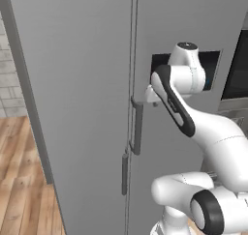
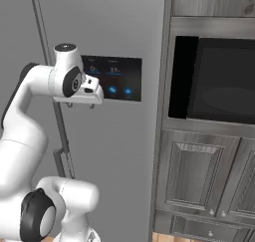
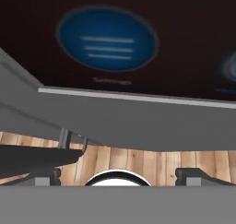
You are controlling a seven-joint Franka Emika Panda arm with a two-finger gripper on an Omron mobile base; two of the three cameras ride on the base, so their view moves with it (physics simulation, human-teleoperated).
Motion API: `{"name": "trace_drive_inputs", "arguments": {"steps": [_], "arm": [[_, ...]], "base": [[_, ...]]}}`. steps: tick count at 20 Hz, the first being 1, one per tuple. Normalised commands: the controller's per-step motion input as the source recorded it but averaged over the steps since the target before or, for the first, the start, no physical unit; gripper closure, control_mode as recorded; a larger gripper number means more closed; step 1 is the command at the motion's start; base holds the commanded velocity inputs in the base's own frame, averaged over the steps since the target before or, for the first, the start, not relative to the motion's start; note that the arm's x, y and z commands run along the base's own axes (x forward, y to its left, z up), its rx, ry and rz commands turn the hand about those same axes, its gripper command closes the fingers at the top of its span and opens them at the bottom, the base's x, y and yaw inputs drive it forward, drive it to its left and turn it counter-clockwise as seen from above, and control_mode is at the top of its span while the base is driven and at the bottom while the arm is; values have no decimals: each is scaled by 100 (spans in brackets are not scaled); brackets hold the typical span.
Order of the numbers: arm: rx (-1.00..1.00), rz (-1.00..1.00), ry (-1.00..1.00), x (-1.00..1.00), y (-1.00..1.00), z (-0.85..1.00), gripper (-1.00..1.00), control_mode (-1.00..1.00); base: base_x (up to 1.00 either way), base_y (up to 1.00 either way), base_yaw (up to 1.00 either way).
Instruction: Take the lemon wedge from the fridge and place it on the plate with fish on the dining counter.
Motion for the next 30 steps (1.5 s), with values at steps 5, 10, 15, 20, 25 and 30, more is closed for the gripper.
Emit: {"name": "trace_drive_inputs", "arguments": {"steps": [5, 10, 15, 20, 25, 30], "arm": [[-1, 0, -3, 0, 14, 0, -100, -100], [-7, 0, -22, -26, 10, 0, -100, -100], [0, 0, 0, -7, 0, -1, -100, 100], [0, 0, 0, 0, 0, 0, -100, 100], [0, 0, 0, 0, 0, 0, -100, 100], [0, 0, 0, 0, 0, 0, -100, 100]], "base": [[0, 0, 0], [0, 0, 0], [-48, 8, 0], [-72, 15, 0], [-34, 28, 0], [0, 62, -2]]}}
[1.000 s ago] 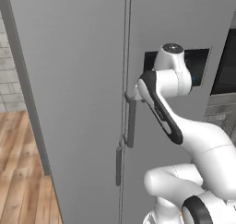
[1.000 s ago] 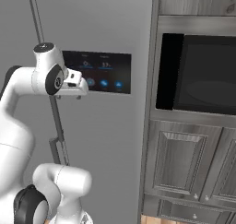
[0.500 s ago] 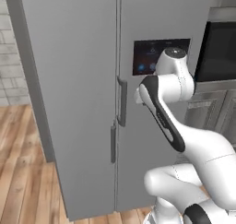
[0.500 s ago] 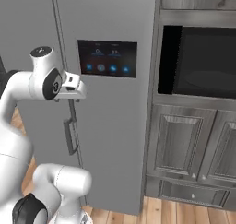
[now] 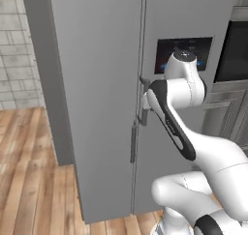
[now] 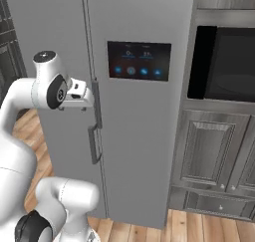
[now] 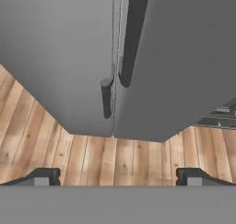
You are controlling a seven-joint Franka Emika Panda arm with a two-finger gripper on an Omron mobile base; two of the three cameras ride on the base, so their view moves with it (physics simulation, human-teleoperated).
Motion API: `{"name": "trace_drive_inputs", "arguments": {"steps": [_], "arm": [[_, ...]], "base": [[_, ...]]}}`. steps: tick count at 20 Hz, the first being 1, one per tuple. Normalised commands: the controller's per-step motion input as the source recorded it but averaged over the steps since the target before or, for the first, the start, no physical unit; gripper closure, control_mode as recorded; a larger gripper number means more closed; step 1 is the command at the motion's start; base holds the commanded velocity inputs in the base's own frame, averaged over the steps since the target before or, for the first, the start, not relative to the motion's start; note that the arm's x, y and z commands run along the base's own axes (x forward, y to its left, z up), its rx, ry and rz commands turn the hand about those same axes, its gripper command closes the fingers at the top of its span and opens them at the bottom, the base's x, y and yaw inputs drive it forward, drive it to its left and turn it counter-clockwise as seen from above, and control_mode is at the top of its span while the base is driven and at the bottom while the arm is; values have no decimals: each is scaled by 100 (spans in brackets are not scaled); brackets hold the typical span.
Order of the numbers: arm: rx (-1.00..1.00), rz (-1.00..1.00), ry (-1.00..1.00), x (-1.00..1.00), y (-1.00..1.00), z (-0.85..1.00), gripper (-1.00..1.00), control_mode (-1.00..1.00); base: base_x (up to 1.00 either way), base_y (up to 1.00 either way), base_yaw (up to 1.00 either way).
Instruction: Take the lemon wedge from the fridge and place it on the plate with fish on the dining counter.
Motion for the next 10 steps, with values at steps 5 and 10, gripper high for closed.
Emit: {"name": "trace_drive_inputs", "arguments": {"steps": [5, 10], "arm": [[0, 0, 0, 0, 0, 0, -100, 100], [0, 0, 0, 0, 0, 0, -100, 100]], "base": [[-15, 13, 0], [-61, 0, 0]]}}
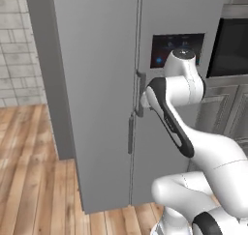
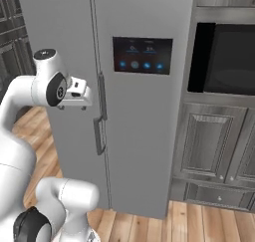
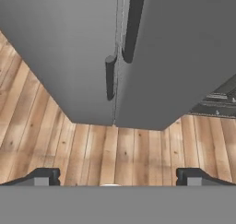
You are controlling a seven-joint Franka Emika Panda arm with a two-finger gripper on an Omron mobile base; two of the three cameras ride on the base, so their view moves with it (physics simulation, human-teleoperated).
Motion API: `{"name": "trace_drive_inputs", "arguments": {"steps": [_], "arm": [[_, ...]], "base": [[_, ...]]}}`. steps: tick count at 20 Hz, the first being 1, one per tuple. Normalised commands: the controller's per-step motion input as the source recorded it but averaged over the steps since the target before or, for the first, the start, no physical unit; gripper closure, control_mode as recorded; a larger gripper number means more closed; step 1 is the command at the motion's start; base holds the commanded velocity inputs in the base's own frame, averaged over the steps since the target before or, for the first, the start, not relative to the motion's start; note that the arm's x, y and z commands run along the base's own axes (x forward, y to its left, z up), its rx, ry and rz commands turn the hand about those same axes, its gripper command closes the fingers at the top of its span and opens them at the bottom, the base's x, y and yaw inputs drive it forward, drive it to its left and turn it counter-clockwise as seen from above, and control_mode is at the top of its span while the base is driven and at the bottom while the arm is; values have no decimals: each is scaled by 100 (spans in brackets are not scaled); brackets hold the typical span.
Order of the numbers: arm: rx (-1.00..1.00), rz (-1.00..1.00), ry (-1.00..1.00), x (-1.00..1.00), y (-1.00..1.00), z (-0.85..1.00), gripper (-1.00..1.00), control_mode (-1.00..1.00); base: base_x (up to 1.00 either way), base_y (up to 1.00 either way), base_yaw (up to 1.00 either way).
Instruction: Take the lemon wedge from the fridge and place it on the plate with fish on the dining counter.
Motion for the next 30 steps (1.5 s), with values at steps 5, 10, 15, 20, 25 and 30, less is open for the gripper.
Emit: {"name": "trace_drive_inputs", "arguments": {"steps": [5, 10, 15, 20, 25, 30], "arm": [[0, 0, -4, -18, 0, 0, -100, -100], [0, 1, -11, -5, 16, 0, -100, -100], [2, 0, -9, 50, 16, -8, -100, -100], [2, 0, -2, 80, -11, -13, -100, -100], [0, 0, -15, 46, -39, -16, -100, -100], [0, 1, -5, 20, 0, -24, -100, -100]], "base": [[-20, 0, 0], [0, 0, 0], [0, 0, 0], [0, 0, 0], [0, 0, 0], [0, 0, 0]]}}
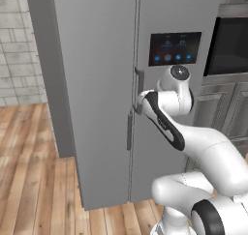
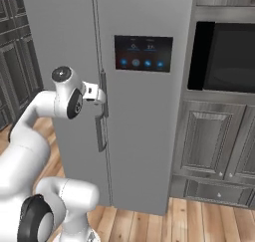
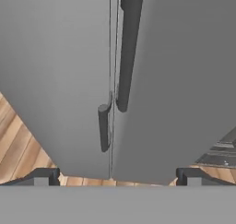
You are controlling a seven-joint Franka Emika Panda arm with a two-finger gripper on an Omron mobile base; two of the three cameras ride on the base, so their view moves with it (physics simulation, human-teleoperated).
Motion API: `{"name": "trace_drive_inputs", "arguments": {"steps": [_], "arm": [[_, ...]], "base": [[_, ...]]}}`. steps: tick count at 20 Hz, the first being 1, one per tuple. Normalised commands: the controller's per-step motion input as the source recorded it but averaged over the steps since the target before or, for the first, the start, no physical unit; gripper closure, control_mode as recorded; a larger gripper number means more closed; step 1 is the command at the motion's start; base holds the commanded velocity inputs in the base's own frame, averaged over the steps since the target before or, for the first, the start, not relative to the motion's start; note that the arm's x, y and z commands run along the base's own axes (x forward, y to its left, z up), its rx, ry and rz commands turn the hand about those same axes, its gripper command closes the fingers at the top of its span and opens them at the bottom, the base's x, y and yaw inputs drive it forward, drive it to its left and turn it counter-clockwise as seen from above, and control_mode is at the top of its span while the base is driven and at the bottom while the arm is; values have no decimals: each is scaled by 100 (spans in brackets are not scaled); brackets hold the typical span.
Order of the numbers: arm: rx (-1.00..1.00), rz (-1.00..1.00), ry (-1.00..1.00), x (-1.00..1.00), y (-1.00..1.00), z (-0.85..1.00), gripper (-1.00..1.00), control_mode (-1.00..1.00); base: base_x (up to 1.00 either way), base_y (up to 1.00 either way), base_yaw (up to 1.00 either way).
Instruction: Take the lemon wedge from the fridge and place it on the plate with fish on the dining counter.
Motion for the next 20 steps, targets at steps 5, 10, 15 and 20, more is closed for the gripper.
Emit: {"name": "trace_drive_inputs", "arguments": {"steps": [5, 10, 15, 20], "arm": [[2, 0, -10, 33, -3, -18, -100, -100], [2, 0, -16, 69, 0, -3, -100, -100], [2, 0, -8, 73, 0, 0, -100, -100], [0, 0, 0, 46, 0, 0, -100, -100]], "base": [[0, 0, 0], [0, 0, 0], [0, 0, 0], [0, 0, 0]]}}
